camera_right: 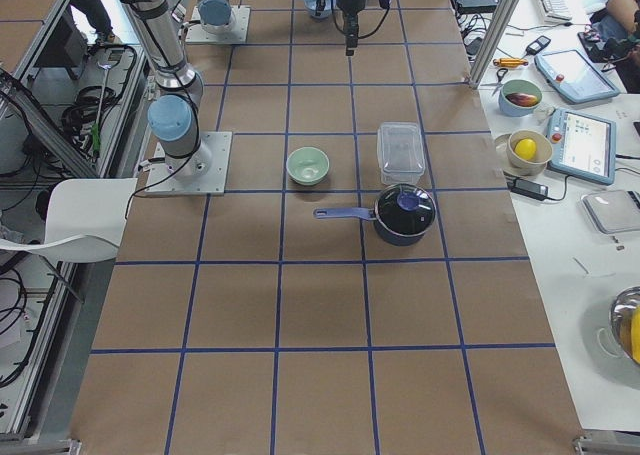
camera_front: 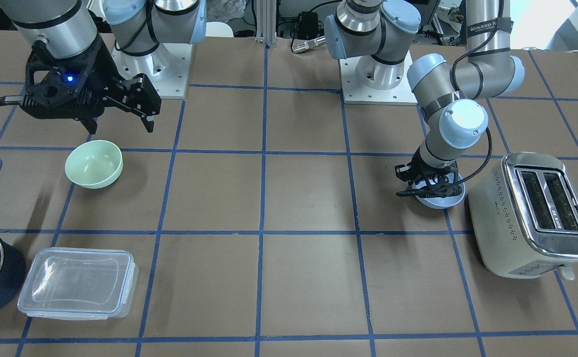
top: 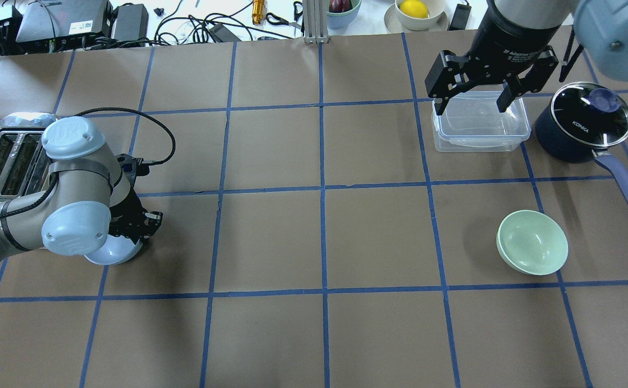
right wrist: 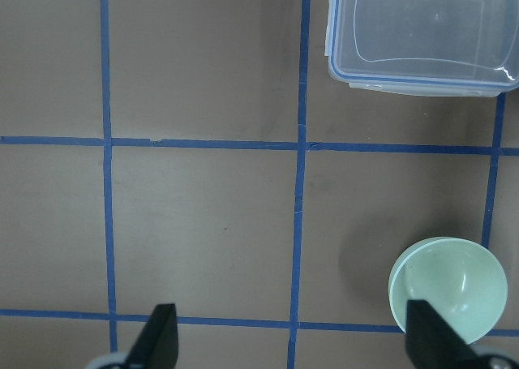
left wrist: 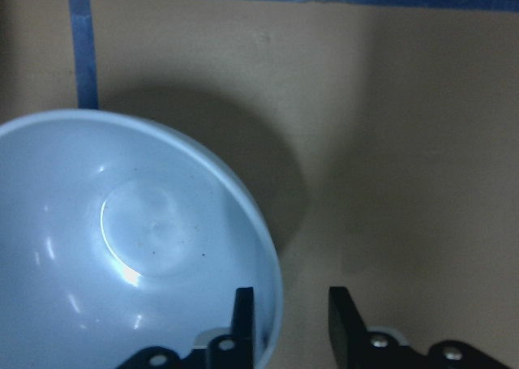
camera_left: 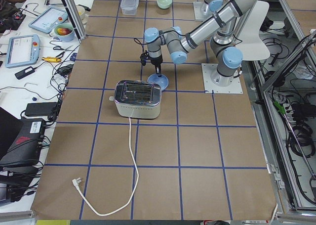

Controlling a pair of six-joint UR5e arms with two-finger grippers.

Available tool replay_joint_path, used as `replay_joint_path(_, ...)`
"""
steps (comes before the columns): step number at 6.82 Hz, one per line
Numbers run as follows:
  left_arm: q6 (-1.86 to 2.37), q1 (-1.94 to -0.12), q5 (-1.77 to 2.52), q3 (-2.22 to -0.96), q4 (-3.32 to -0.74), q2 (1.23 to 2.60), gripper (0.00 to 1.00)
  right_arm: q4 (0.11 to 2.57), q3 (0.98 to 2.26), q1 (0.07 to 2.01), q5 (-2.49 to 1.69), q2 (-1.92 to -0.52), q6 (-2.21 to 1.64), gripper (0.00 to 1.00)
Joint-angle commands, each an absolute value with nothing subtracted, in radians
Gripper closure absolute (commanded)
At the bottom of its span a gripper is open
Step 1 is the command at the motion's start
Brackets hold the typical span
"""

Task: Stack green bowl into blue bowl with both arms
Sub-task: 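Carry the blue bowl to table center with left gripper while right gripper grasps green bowl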

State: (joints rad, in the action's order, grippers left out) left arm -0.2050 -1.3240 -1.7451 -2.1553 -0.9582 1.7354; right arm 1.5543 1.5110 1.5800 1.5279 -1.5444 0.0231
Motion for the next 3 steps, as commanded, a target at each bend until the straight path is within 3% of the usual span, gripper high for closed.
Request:
replay_joint_path(1,-0.218,-1.345,-1.766,-2.145,-0.933,1.735,1.00,1.554,1.511,1.580,1.528,-1.543,0.023,0.00)
replay_joint_path(3,-0.086,-1.466,-1.606,-2.004,-0.952,1.746,1.00,1.551,1.511,1.547,1.529,-1.542,0.037,0.00)
